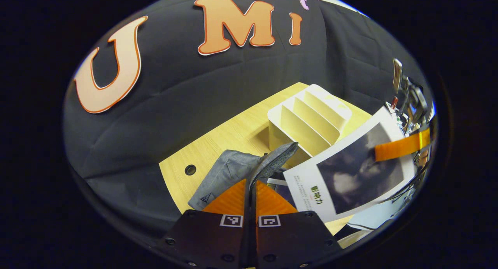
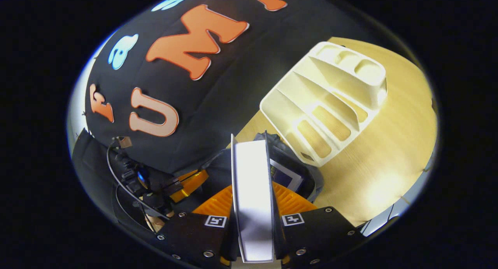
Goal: Open the schoolbag, grab two books from the bookshelf and put them into the schoolbag.
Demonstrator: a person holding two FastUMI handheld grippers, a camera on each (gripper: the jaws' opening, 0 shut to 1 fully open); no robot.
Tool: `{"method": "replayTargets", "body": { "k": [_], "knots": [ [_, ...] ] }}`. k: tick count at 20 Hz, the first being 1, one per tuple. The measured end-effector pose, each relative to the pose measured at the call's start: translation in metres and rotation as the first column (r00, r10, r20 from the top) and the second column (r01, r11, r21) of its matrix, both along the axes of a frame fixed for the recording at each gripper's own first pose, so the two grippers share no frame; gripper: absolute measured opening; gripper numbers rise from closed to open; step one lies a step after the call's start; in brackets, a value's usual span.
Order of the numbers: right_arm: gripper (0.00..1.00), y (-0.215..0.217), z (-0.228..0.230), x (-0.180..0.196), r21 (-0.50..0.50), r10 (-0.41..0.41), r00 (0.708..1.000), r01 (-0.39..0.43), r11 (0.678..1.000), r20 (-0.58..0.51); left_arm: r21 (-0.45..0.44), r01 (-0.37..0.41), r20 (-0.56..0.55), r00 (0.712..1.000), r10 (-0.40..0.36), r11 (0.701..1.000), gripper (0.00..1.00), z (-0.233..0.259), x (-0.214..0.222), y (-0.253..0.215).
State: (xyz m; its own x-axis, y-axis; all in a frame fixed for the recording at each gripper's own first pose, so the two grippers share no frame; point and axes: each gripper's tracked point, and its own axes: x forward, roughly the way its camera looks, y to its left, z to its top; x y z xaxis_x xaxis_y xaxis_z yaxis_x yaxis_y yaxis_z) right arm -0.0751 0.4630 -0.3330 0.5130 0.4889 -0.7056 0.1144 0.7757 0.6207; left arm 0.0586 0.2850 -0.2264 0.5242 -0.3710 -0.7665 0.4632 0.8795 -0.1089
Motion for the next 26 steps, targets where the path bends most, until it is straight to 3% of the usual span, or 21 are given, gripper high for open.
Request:
{"method": "replayTargets", "body": {
  "k": [5, 9, 16, 19, 21, 22, 23, 24, 26],
  "knots": [
    [0.37, 0.006, -0.083, 0.006, 0.131, -0.114, 0.986, 0.129, 0.983, -0.120, 0.038, 0.032, 0.007, 0.999, -0.032, 0.999, 0.01, 0.011, 0.001, -0.004],
    [0.37, 0.033, -0.112, 0.020, 0.210, -0.187, 0.972, 0.214, 0.954, -0.141, 0.049, 0.059, 0.017, 0.998, -0.060, 0.997, 0.01, 0.017, 0.003, -0.015],
    [0.38, 0.086, -0.151, 0.048, 0.256, -0.325, 0.936, 0.350, 0.901, -0.137, 0.058, 0.119, 0.034, 0.992, -0.121, 0.991, 0.01, 0.029, -0.008, -0.037],
    [0.40, 0.093, -0.176, 0.047, 0.203, -0.355, 0.921, 0.384, 0.901, -0.162, 0.085, 0.128, 0.041, 0.990, -0.132, 0.988, 0.01, 0.025, -0.011, -0.037],
    [0.49, 0.084, -0.195, 0.037, 0.120, -0.358, 0.912, 0.385, 0.915, -0.200, 0.104, 0.125, 0.043, 0.991, -0.130, 0.987, 0.01, 0.019, -0.011, -0.034],
    [0.64, 0.086, -0.194, 0.030, 0.129, -0.355, 0.907, 0.389, 0.912, -0.229, 0.106, 0.129, 0.039, 0.990, -0.134, 0.986, 0.01, 0.017, -0.012, -0.032],
    [0.55, 0.087, -0.188, 0.026, 0.164, -0.356, 0.899, 0.403, 0.900, -0.256, 0.097, 0.132, 0.036, 0.990, -0.137, 0.986, 0.01, 0.016, -0.016, -0.034],
    [0.87, 0.086, -0.186, 0.023, 0.176, -0.355, 0.891, 0.411, 0.894, -0.282, 0.090, 0.133, 0.029, 0.990, -0.136, 0.987, 0.01, 0.012, -0.019, -0.034],
    [0.99, 0.073, -0.181, 0.018, 0.160, -0.349, 0.894, 0.403, 0.901, -0.282, 0.079, 0.120, 0.019, 0.992, -0.122, 0.990, 0.01, 0.009, -0.020, -0.034]
  ]
}}
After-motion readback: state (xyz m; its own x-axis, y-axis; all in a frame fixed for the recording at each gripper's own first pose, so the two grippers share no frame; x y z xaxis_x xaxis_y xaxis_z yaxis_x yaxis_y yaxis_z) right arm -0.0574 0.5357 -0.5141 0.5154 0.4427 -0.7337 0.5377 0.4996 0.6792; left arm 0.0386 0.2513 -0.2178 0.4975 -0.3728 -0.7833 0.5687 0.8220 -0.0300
